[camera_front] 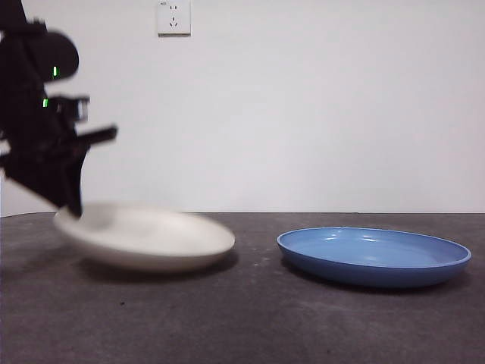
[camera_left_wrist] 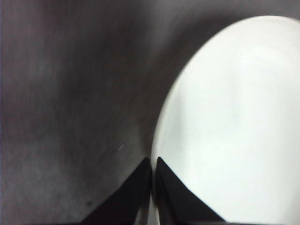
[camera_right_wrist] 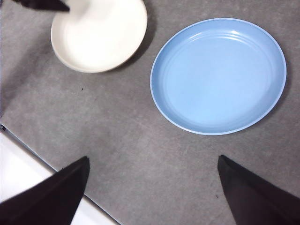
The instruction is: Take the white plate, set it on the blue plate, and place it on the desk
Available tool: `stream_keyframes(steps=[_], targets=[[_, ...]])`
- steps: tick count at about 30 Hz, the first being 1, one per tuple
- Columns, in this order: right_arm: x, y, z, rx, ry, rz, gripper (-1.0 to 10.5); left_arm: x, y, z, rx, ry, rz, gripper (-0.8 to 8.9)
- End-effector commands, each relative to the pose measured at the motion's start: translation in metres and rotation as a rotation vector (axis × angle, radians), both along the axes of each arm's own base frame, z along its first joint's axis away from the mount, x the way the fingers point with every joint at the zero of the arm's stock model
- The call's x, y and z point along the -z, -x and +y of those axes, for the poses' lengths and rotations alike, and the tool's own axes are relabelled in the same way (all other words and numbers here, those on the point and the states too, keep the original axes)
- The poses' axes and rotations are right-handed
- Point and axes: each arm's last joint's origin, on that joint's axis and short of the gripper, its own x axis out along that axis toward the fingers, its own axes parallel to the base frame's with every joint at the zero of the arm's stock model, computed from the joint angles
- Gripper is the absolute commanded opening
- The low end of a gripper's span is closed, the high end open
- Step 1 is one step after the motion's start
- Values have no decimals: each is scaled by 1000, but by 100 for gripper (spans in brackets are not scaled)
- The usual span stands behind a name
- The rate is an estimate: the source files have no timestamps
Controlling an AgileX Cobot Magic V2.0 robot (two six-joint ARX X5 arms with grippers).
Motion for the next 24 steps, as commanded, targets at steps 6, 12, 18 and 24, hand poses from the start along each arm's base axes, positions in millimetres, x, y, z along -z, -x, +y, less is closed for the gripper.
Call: stream_keyframes(steps=[6, 12, 18, 24], targets=[[-6, -1, 1, 5, -9, -20, 438, -50, 5, -26, 58, 92, -125, 9], [-7, -1, 0, 33, -14, -17, 438, -64, 11, -66, 142, 142, -188, 9], [-9, -1, 0, 53, -18, -17, 438, -60, 8, -104, 207, 171, -187, 10], [-25, 7, -1, 63, -33, -81, 438, -48, -7, -142, 255, 180, -150, 10]])
